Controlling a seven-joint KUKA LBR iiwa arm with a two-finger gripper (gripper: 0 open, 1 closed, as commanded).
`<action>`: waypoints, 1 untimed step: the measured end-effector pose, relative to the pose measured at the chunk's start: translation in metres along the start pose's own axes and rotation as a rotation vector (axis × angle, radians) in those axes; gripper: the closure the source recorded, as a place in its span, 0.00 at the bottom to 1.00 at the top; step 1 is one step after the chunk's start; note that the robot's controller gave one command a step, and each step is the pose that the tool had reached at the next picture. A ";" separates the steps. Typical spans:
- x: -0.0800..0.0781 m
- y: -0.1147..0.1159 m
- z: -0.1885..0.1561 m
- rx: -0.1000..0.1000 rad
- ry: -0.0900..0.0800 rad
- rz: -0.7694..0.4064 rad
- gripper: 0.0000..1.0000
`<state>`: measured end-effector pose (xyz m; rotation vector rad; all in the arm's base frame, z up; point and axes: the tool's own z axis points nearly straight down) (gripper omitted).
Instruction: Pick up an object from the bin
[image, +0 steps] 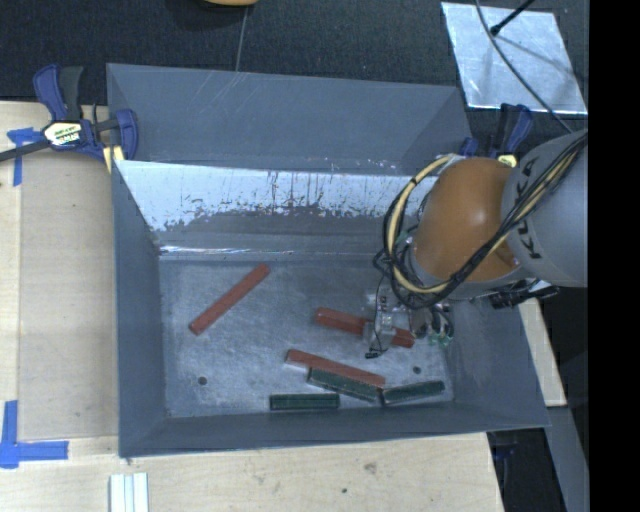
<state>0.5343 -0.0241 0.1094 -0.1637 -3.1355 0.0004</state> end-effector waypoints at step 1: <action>0.001 0.000 -0.021 0.000 0.004 0.000 1.00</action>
Offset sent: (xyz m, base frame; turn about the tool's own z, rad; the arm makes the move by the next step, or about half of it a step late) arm 0.0000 0.0001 0.0013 0.0000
